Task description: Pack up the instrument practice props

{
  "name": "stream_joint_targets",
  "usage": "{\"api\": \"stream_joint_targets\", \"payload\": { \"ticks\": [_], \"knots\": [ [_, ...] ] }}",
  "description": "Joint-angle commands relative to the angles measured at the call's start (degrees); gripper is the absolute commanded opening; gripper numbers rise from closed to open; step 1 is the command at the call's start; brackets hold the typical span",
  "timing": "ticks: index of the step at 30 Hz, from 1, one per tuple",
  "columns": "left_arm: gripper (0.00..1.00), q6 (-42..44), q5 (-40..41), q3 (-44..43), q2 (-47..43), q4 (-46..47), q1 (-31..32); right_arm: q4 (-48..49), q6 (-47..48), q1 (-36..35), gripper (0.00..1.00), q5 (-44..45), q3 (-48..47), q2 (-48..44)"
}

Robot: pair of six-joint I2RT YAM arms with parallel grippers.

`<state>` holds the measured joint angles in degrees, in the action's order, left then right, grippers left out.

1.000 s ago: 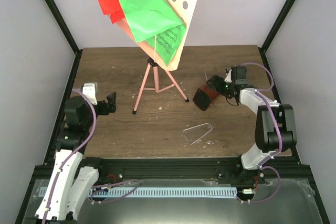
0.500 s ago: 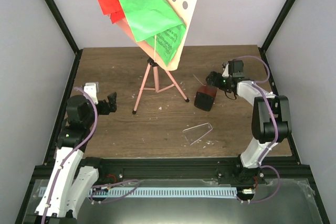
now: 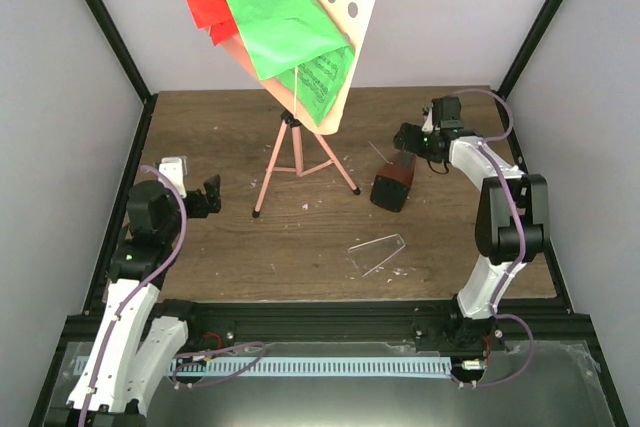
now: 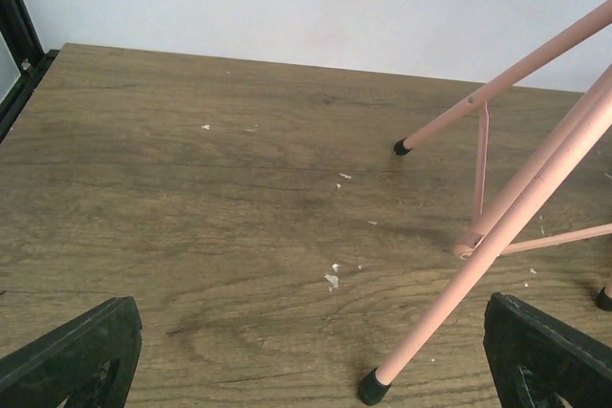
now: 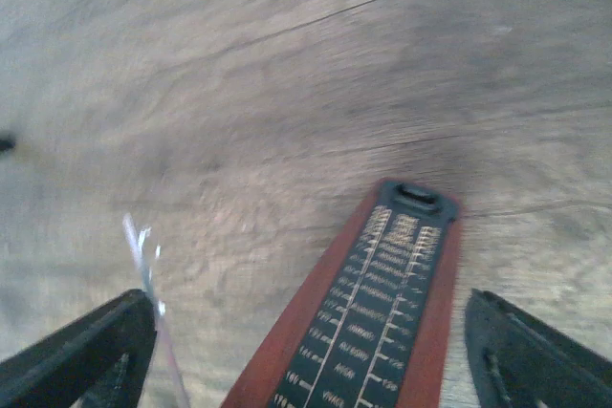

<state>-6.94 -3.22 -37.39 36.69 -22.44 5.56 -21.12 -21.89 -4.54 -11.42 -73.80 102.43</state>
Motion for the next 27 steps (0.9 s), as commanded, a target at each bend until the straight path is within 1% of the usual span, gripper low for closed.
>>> {"api": "stream_joint_targets", "payload": {
  "ticks": [1,3,5,8,10,11,12,16,19,21,23,25,27],
  "knots": [
    [0.98,0.85,0.59,0.24,-0.21,0.57,0.08,-0.5,8.3,-1.98,0.83,-8.8,-2.73,0.05],
    [0.98,0.71,0.5,0.29,-0.05,0.57,0.08,-1.07,12.85,-3.54,0.8,-10.42,-3.72,-0.15],
    [0.98,0.62,0.28,0.26,0.05,0.58,0.11,-2.5,16.84,-5.19,0.79,-9.03,-5.22,0.66],
    [0.98,0.64,0.06,0.13,-0.18,0.56,0.13,-5.89,19.49,-6.18,0.74,-6.72,-9.18,4.1],
    [0.98,0.62,0.26,0.22,-0.36,0.56,0.15,-7.64,20.08,-6.44,0.7,-6.0,-11.07,5.97],
    [0.98,0.61,0.29,0.25,-0.44,0.61,0.15,-8.0,20.25,-6.67,0.66,-5.61,-11.66,6.62],
    [0.98,0.7,0.4,0.23,-0.33,0.62,0.15,-7.99,20.49,-7.02,0.64,-5.27,-12.02,7.09],
    [0.98,0.73,0.94,0.07,0.25,0.39,0.13,-7.92,21.87,-8.15,0.58,-4.97,-13.39,8.96],
    [0.98,0.82,1.0,-0.13,0.32,0.3,0.08,-8.48,21.05,-8.36,0.53,-3.05,-14.05,10.67],
    [0.98,0.87,1.47,-0.09,0.23,0.29,0.08,-8.31,20.07,-8.7,0.49,-2.97,-13.4,10.83],
    [0.98,0.88,1.63,-0.04,0.21,0.29,0.05,-6.49,20.08,-9.11,0.48,-3.97,-11.46,10.05],
    [0.98,0.84,1.29,-0.22,0.33,0.29,0.06,-4.54,20.2,-9.45,0.47,-5.95,-9.51,9.22],
    [0.98,0.79,0.95,-0.19,0.4,0.4,0.0,-4.19,19.96,-9.59,0.44,-7.96,-8.8,9.36]
  ]
}}
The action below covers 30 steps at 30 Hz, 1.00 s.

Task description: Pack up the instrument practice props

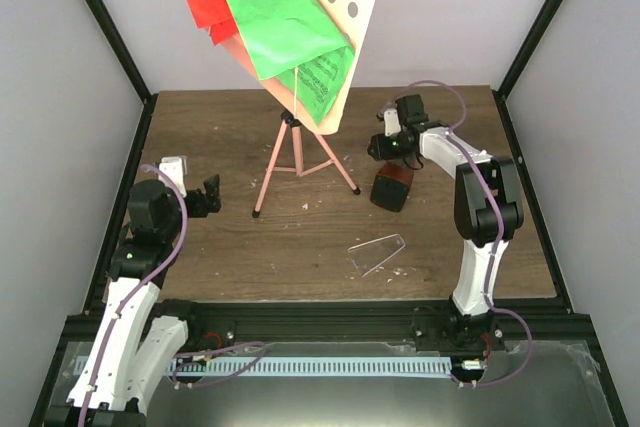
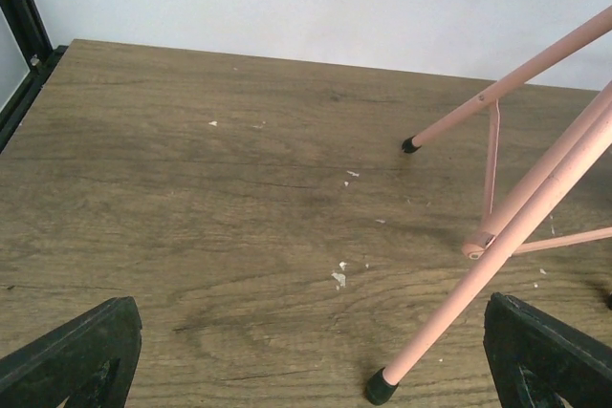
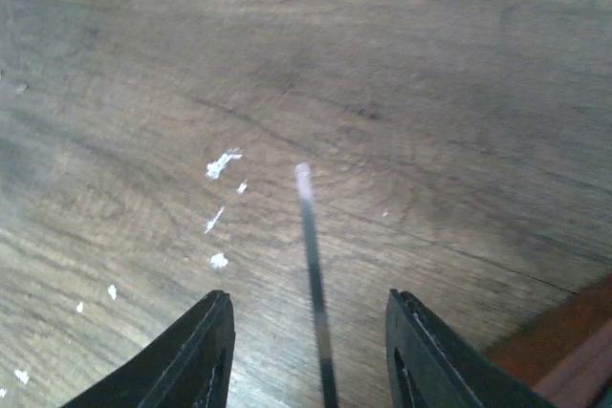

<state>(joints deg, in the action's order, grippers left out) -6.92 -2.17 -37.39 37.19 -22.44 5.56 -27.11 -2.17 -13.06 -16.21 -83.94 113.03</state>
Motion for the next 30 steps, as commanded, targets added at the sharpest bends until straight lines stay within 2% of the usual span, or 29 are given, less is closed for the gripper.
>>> {"api": "stream_joint_targets", "payload": {
  "ticks": [1,8,13,24,30],
  "knots": [
    [0.98,0.77,-0.04,-0.23,-0.1,0.32,0.04,1.8,0.06,-1.21,0.41,-3.77,1.52,-1.09],
    [0.98,0.8,0.69,-0.19,0.08,0.21,0.06,3.27,-1.38,-2.94,0.18,-2.05,5.79,-3.72],
    [0.98,0.77,0.68,-0.16,0.06,0.21,0.06,5.4,-2.16,-4.04,0.09,-1.42,10.46,-8.93],
    [0.98,0.68,0.5,-0.16,0.16,0.29,0.05,8.49,-1.69,-6.77,0.02,-2.2,18.37,-18.73],
    [0.98,0.69,0.46,-0.14,0.09,0.25,0.02,10.05,-3.36,-11.22,0.02,2.37,23.81,-24.24]
  ]
}}
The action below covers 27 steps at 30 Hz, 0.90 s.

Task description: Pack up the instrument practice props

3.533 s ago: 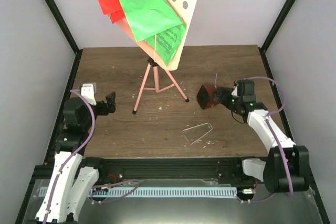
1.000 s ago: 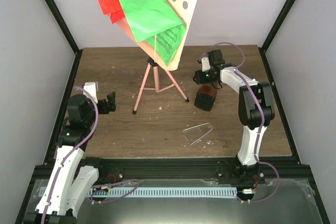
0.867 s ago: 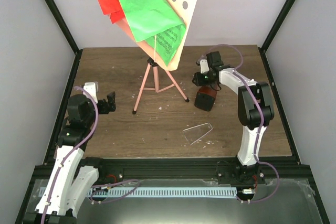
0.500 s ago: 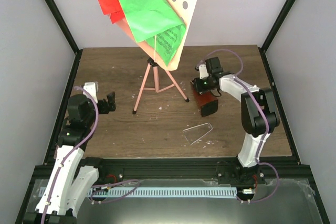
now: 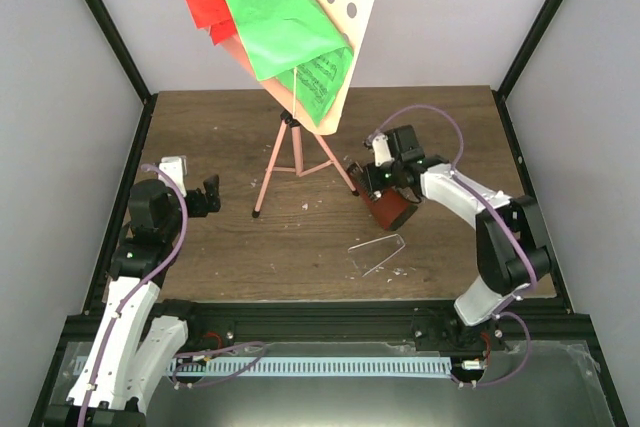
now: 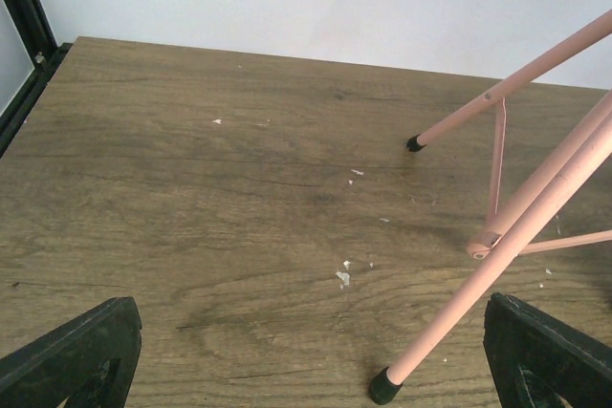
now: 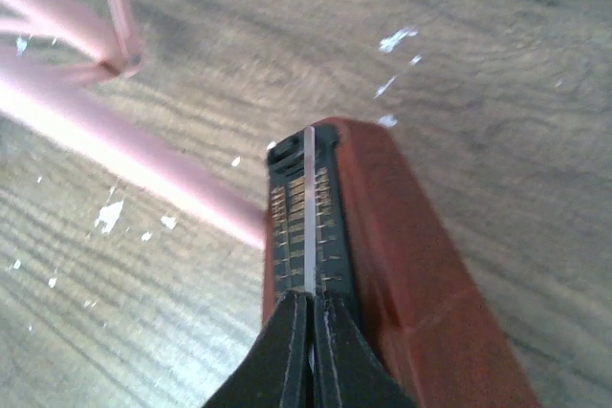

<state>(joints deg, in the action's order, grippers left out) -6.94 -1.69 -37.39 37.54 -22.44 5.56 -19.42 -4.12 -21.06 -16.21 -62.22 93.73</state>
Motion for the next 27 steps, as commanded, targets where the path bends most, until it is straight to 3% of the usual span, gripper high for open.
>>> {"api": "stream_joint_targets", "payload": {
  "ticks": [1,6,10,15,21,27],
  "knots": [
    [0.98,0.7,-0.03,-0.04,-0.22,0.28,0.01,2.77,-2.21,-3.96,0.02,3.74,3.05,-6.21],
    [0.98,0.54,-0.23,-0.03,-0.27,0.3,0.06,3.43,-7.99,-5.13,0.02,11.55,6.92,-11.54],
    [0.98,0.47,-0.32,0.07,-0.45,0.23,0.06,4.3,-9.24,-5.13,0.02,12.53,9.47,-16.28],
    [0.98,0.38,-0.33,0.13,-0.87,0.12,0.08,5.96,-8.98,-5.13,0.02,7.68,11.98,-20.87],
    [0.98,0.13,-0.98,0.25,-1.45,-0.09,0.14,14.86,-9.81,-5.84,0.02,-5.33,18.02,-26.53],
    [0.98,-2.3,-2.89,-1.27,-1.7,-2.42,0.17,19.26,-12.4,-9.16,0.02,-7.84,20.48,-31.23]
  ]
}}
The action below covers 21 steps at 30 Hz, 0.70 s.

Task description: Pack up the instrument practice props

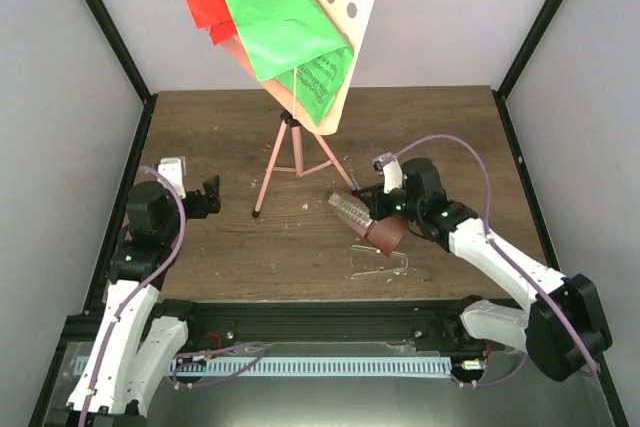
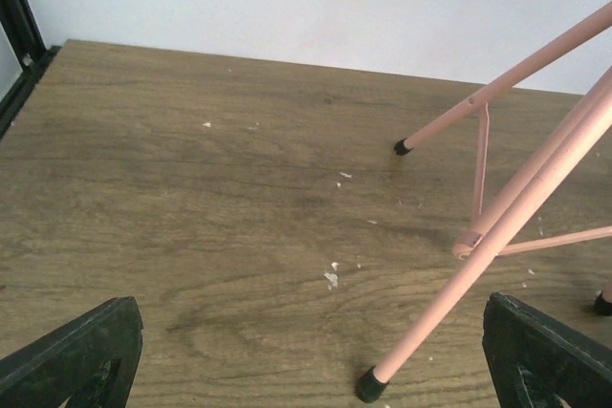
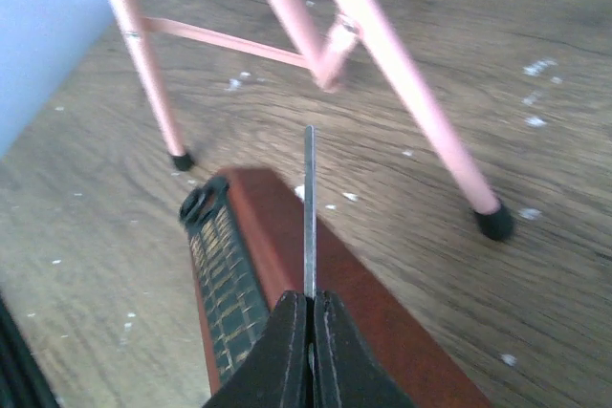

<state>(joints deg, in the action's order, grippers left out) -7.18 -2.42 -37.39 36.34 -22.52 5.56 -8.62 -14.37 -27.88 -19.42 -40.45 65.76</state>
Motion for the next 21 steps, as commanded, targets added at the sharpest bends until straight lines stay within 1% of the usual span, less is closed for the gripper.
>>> {"api": "stream_joint_targets", "payload": {
  "ticks": [1,3,4,7,9,12,16,21],
  "knots": [
    [0.97,-4.33,-2.67,-2.56,-0.52,-4.13,0.23,8.76,-2.23,-3.04,0.02,-4.84,-1.26,-3.45],
    [0.96,-11.3,-4.38,-5.08,-1.11,-7.16,0.19,9.47,-2.61,-4.65,0.02,-4.94,-1.27,-3.55],
    [0.95,-14.06,-6.85,-5.7,-1.74,-7.27,0.19,9.81,-2.75,-5.6,0.02,-4.69,-1.26,-3.41],
    [0.94,-20.59,-15.7,-4.77,-3.65,-4.29,0.47,11.34,-4.07,-8.45,0.02,-3.41,-1.89,-2.18],
    [0.94,-23.1,-19.55,-3.38,-4.19,-3.75,0.65,13.08,-5.15,-10.47,0.02,-3.06,-2.32,-0.76],
    [0.94,-25.55,-23.71,0.46,-5.16,-2.96,0.72,15.04,-6.09,-13.86,0.02,-1.84,-3.11,1.96],
    [0.94,-30.76,-29.56,6.46,-7.66,1.49,1.12,16.83,-7.28,-18.02,0.02,0.19,-3.81,6.27],
    [0.94,-35.65,-31.13,13.72,-9.74,5.11,3.22,20.48,-10.26,-21.02,0.02,1.53,-3.79,9.52]
  ]
}}
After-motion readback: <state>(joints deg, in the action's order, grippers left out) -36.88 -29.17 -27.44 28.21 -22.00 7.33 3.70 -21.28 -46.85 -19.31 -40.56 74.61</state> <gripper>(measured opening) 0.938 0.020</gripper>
